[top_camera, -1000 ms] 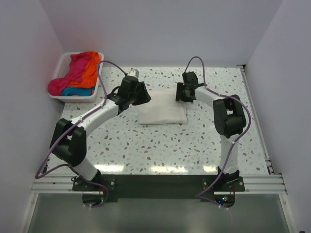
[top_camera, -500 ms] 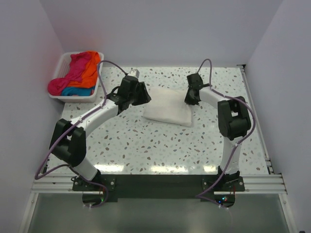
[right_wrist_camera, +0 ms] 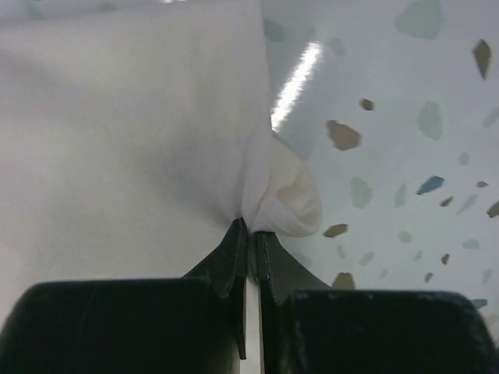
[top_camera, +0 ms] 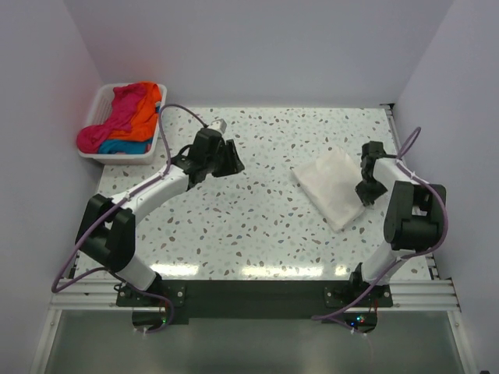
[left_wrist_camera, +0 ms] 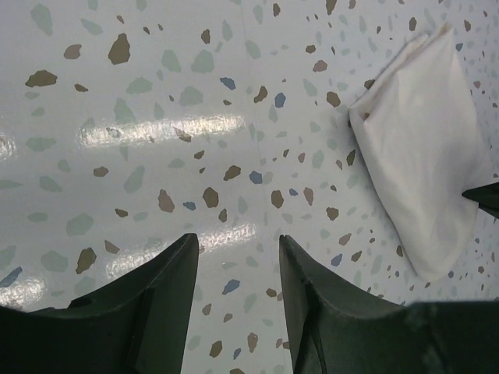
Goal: Fold and stack the t-shirts
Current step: Neatly place the folded tshirt to the corner
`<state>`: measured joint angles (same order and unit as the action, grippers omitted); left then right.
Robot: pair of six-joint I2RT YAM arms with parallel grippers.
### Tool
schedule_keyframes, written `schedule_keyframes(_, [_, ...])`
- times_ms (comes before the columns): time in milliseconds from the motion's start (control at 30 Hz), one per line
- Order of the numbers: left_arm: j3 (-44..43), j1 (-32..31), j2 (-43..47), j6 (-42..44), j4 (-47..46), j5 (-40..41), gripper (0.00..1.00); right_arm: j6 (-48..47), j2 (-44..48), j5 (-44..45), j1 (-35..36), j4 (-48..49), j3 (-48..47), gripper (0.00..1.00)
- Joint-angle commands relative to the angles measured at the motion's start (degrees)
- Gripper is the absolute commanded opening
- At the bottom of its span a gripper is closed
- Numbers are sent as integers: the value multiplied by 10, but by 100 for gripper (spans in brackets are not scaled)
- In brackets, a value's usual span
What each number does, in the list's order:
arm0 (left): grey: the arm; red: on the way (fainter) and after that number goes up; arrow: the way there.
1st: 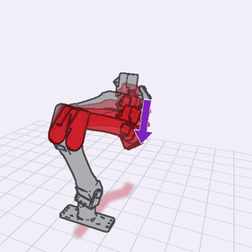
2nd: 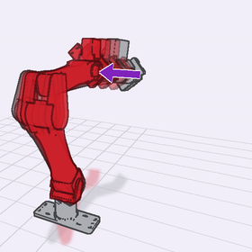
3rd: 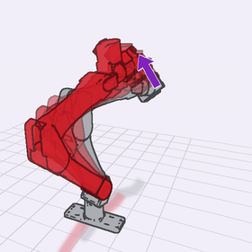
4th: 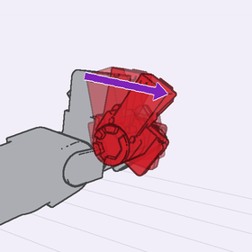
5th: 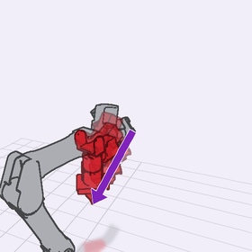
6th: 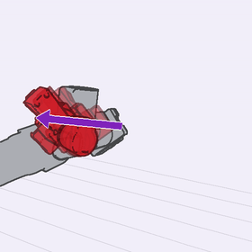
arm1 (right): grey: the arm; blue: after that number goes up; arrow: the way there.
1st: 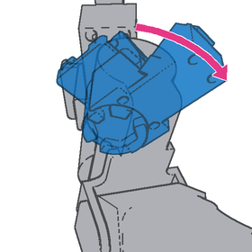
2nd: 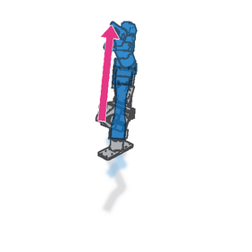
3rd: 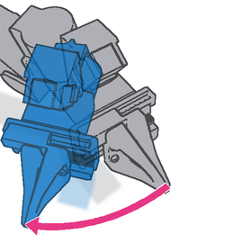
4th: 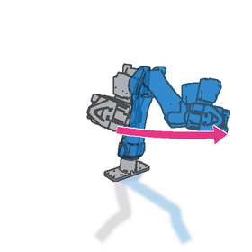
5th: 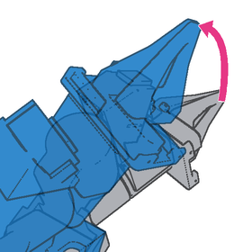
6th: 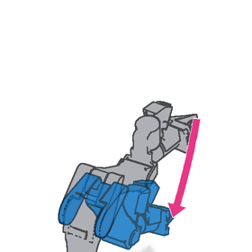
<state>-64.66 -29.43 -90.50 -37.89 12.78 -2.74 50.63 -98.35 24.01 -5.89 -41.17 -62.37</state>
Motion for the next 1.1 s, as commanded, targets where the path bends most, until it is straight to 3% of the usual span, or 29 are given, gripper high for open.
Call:
schedule_keyframes(0, [5, -12, 27, 1, -27, -14, 50, 61, 31, 44, -34, -50, 42, 0])
schedule_keyframes(267, [14, -30, 31, -3, -23, -6, 50, 76, 124, 48, -147, -56, 131, 0])
schedule_keyframes(733, [9, -49, 47, -3, -17, -2, 50, 36, 244, 46, -368, -108, 164, 0])
schedule_keyframes(967, [15, -55, 63, -3, -14, 1, 50, 22, 297, 30, -424, -107, 191, 0])
schedule_keyframes(1000, [16, -54, 64, -4, -14, 1, 50, 11, 297, 25, -424, -104, 191, 1])
schedule_keyframes(1067, [21, -55, 68, -3, -18, 0, 50, 2, 293, 5, -424, -102, 188, 35])
